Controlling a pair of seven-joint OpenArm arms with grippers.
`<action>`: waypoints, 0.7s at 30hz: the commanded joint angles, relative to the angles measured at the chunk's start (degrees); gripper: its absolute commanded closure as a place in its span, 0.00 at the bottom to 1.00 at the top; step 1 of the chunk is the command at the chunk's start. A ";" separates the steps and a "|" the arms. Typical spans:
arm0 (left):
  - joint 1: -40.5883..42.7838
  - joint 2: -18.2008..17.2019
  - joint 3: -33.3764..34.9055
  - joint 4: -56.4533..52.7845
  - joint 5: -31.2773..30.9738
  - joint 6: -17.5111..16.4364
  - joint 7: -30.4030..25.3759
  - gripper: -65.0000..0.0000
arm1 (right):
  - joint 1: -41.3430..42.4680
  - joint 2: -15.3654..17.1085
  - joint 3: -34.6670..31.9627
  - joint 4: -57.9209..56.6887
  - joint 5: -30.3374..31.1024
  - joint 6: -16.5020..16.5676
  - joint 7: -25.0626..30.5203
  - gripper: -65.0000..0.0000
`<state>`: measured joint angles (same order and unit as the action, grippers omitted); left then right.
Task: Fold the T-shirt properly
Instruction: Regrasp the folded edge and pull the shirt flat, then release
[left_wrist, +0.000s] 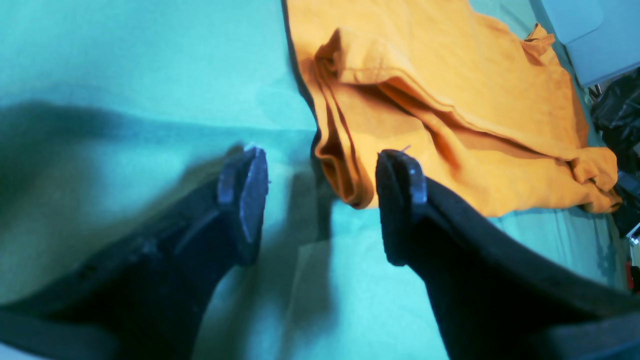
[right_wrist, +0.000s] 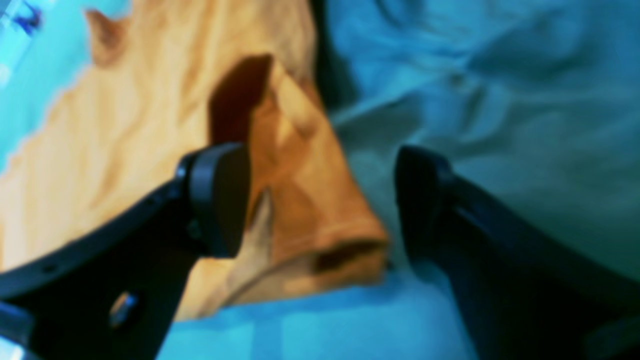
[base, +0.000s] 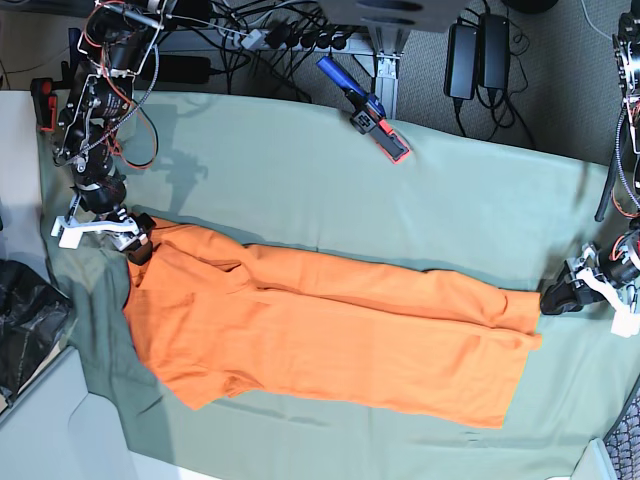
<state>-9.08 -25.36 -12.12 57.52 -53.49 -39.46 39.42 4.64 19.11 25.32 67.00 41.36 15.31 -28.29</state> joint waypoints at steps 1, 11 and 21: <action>-1.20 -0.46 -0.33 0.92 -1.18 -0.54 -1.05 0.42 | 0.28 -0.37 -0.07 0.17 0.68 4.66 -1.33 0.32; -1.40 1.97 -0.33 0.92 -1.16 -0.54 -1.55 0.42 | 0.57 -3.28 -0.09 0.17 3.26 7.06 -1.51 0.32; -2.58 5.73 -0.15 0.90 0.76 -0.54 -2.80 0.42 | 0.55 -3.28 -0.09 0.20 4.11 7.06 -1.57 0.32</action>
<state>-10.22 -19.00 -12.08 57.52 -51.51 -39.46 37.65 4.78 15.68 25.43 67.00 45.25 16.97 -27.29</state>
